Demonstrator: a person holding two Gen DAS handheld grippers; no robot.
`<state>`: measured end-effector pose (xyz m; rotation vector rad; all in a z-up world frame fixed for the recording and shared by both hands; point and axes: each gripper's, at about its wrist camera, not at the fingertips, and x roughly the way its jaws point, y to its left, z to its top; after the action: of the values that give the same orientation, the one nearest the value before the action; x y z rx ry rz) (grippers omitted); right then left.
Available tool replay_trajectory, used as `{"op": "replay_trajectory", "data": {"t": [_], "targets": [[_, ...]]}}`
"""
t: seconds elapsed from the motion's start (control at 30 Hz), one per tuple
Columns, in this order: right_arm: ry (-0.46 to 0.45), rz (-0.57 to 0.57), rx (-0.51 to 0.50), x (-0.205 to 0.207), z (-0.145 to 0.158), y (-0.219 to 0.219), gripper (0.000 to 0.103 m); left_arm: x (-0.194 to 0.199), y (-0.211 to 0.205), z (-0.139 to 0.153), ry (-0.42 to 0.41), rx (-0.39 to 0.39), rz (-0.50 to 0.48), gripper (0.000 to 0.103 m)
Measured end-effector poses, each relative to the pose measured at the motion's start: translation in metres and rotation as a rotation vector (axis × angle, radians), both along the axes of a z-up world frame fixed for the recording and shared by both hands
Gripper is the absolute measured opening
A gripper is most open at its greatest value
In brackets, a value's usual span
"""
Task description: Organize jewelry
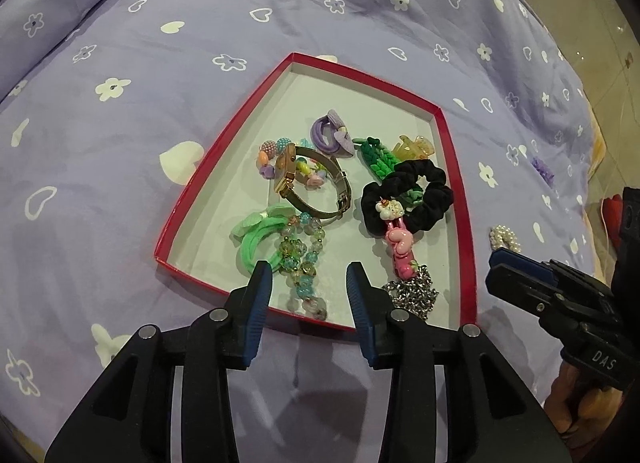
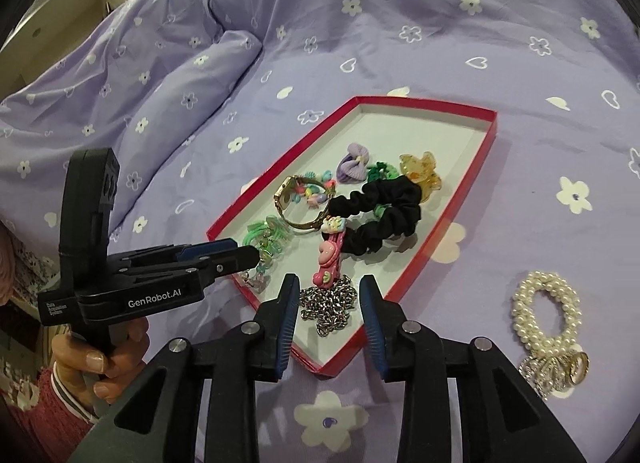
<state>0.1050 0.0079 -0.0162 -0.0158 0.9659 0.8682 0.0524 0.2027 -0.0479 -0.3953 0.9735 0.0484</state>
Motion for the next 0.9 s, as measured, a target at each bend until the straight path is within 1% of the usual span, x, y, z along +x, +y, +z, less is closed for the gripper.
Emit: {"op": "replay_trajectory", "data": {"t": [0.07,0.13,0.2,0.27,0.3,0.37,0.4,0.47,0.53,0.6,0.67,0.8,0.9], "targets": [[-0.003,-0.009,0.007,-0.001,0.002,-0.004,0.034,-0.005,0.001,0.004,-0.010,-0.005,0.008,0.046],[-0.007,-0.018,0.015,-0.003,0.005,-0.007,0.035,-0.010,0.002,0.009,-0.024,-0.007,0.020,0.049],[-0.011,-0.024,0.026,-0.005,0.008,-0.010,0.038,-0.016,0.002,0.013,-0.035,-0.009,0.030,0.054],[-0.016,-0.029,0.036,-0.008,0.011,-0.012,0.041,-0.023,0.003,0.016,-0.044,-0.014,0.045,0.063],[-0.018,-0.031,0.043,-0.009,0.012,-0.013,0.042,-0.026,0.004,0.018,-0.050,-0.018,0.053,0.065],[-0.023,-0.041,0.060,-0.012,0.014,-0.015,0.049,-0.034,0.006,0.020,-0.057,-0.028,0.074,0.073],[-0.022,-0.046,0.070,-0.013,0.015,-0.017,0.051,-0.039,0.007,0.021,-0.061,-0.034,0.087,0.075],[-0.015,-0.062,0.107,-0.016,0.015,-0.022,0.059,-0.048,0.008,0.021,-0.063,-0.049,0.121,0.084],[-0.003,-0.079,0.151,-0.019,0.013,-0.028,0.063,-0.060,0.010,0.021,-0.073,-0.068,0.156,0.087],[0.012,-0.093,0.198,-0.024,0.010,-0.034,0.067,-0.071,0.009,0.021,-0.089,-0.087,0.175,0.087],[0.024,-0.110,0.238,-0.030,0.006,-0.041,0.072,-0.082,0.007,0.020,-0.102,-0.088,0.190,0.088],[0.038,-0.141,0.285,-0.041,-0.002,-0.052,0.076,-0.096,0.000,0.021,-0.117,-0.046,0.202,0.088],[0.028,-0.159,0.278,-0.048,-0.006,-0.056,0.077,-0.104,-0.006,0.020,-0.114,-0.008,0.204,0.089]]}}
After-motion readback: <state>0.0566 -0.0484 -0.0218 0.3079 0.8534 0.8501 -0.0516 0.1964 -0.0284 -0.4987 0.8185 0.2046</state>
